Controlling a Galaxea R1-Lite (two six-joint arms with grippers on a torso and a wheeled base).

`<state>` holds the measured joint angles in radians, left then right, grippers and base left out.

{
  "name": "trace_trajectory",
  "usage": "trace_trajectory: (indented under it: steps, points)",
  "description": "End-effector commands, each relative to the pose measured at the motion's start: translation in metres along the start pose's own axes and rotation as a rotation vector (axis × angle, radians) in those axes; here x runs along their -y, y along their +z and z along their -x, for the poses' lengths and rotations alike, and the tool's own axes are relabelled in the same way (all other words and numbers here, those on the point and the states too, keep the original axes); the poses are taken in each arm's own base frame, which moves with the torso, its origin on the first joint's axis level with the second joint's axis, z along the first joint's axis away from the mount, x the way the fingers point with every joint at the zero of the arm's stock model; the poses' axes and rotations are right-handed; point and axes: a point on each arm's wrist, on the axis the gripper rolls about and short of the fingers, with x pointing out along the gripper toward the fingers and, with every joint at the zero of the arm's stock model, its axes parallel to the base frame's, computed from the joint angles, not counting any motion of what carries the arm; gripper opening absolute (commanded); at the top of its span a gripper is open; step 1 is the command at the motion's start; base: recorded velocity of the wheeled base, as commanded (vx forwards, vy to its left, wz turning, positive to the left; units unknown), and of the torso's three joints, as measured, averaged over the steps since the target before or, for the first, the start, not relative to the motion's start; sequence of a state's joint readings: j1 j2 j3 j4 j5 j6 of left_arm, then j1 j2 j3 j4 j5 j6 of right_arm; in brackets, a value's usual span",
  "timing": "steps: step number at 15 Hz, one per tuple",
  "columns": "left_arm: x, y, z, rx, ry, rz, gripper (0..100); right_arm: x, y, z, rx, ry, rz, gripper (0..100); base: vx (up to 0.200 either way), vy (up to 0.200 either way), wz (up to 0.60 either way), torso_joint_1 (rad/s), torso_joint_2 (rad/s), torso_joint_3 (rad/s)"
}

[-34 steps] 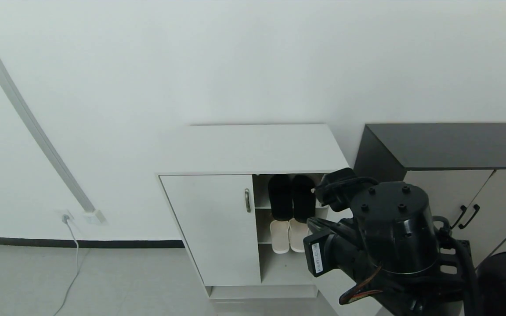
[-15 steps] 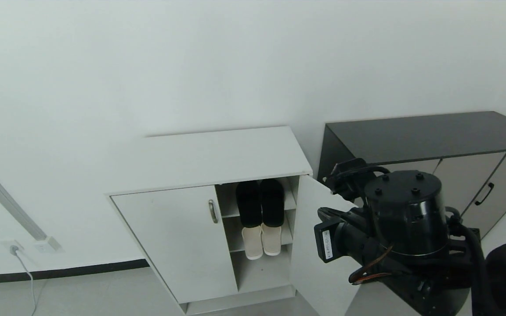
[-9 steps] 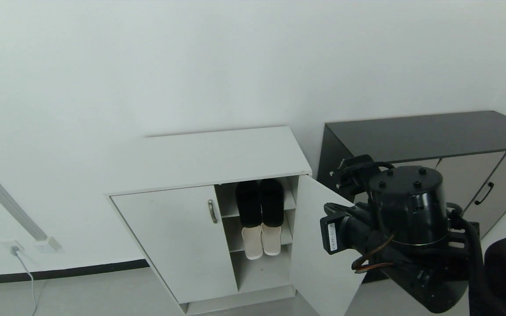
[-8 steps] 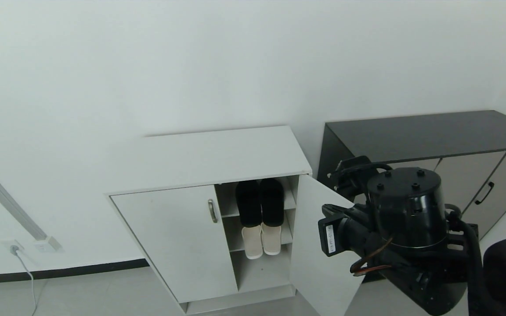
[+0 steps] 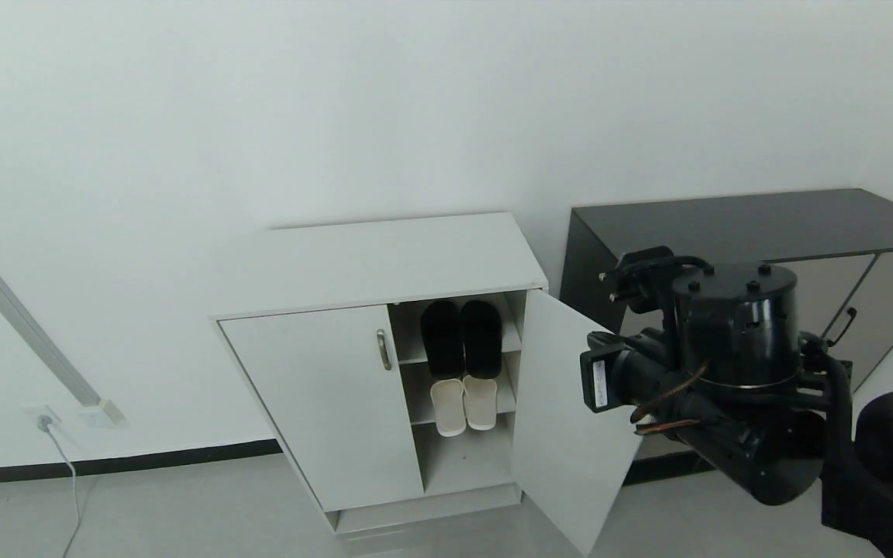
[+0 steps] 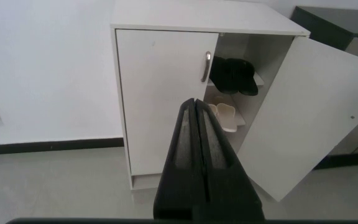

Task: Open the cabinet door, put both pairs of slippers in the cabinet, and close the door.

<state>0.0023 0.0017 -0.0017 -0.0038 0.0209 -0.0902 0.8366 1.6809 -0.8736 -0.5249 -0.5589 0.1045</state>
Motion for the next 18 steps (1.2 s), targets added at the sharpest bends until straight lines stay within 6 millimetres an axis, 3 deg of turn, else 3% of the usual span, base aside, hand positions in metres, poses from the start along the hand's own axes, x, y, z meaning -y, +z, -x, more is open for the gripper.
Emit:
trace_trajectory:
  steps: [1, 5, 10, 18]
  points:
    - [0.0, 0.0, 0.0, -0.001, 0.001, 0.0, 0, 0.009, 0.01, -0.015, 0.012, -0.046, -0.019, 0, 0.0, 0.0, 0.0, 0.0, 0.0, 0.0]
    - [0.0, 0.0, 0.0, 0.0, 0.003, 0.002, 0, 0.032, 0.013, -0.055, -0.006, -0.111, -0.045, 0, 0.0, 0.0, 0.0, 0.0, 0.0, 0.0]
    - [0.0, 0.0, 0.0, 0.0, 0.003, 0.0, 0, 0.042, 0.02, -0.096, -0.027, -0.136, -0.065, 0, 0.0, 0.0, 0.0, 0.0, 0.0, 0.0]
    - [0.0, 0.0, 0.0, -0.001, 0.001, 0.0, 0, 0.076, -0.018, -0.144, -0.134, -0.183, -0.125, 0, 0.0, 0.0, 0.0, 0.0, 0.0, 0.0]
